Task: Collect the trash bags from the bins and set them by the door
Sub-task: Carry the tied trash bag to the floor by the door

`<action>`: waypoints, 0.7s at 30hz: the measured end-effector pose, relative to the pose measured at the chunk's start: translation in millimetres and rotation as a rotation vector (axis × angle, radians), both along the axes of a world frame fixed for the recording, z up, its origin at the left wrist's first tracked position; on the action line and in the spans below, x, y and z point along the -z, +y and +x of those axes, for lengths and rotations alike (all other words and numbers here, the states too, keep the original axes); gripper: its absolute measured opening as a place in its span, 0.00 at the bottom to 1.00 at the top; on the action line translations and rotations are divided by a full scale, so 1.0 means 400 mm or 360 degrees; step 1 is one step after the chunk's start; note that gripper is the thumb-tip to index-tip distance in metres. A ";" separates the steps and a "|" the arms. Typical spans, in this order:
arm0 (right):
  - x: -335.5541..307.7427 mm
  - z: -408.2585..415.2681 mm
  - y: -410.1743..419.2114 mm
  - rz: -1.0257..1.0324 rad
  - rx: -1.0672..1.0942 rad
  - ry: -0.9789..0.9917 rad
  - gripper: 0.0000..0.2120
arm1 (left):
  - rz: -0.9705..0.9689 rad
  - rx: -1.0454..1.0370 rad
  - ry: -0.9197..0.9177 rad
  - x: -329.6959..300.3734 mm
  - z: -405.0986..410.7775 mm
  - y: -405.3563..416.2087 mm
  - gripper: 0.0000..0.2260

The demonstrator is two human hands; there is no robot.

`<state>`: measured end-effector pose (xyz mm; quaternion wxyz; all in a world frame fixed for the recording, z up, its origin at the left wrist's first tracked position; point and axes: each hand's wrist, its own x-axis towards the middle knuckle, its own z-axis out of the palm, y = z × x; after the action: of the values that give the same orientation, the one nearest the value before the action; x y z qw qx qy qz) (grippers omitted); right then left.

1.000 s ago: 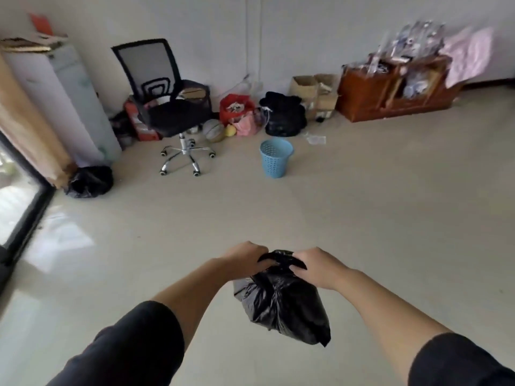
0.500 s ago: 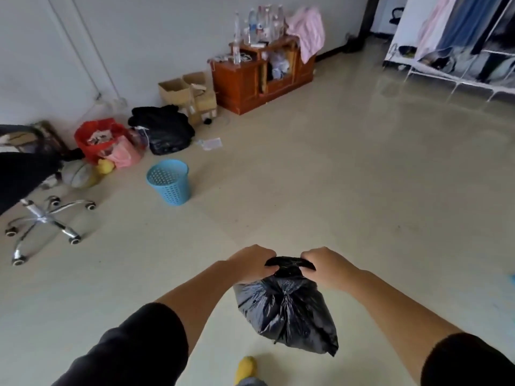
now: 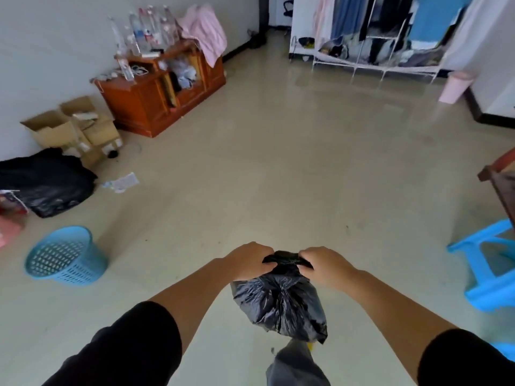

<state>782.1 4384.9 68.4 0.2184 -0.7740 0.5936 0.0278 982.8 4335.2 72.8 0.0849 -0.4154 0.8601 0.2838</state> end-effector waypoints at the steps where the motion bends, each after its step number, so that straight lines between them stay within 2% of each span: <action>1: 0.004 -0.027 -0.056 -0.0036 -0.0019 0.0007 0.08 | -0.0011 -0.0015 0.0008 0.003 -0.027 -0.060 0.10; 10: -0.031 -0.249 -0.602 -0.0021 -0.0116 0.0054 0.08 | 0.0025 -0.0201 0.0081 -0.013 -0.244 -0.559 0.10; 21: 0.006 -0.281 -1.315 -0.0012 -0.0076 0.0126 0.09 | 0.0020 -0.0168 0.0082 0.025 -0.283 -1.276 0.11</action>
<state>669.5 3858.8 66.1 0.1912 -0.7871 0.5833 0.0614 869.6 3824.9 62.8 0.0500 -0.4522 0.8371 0.3038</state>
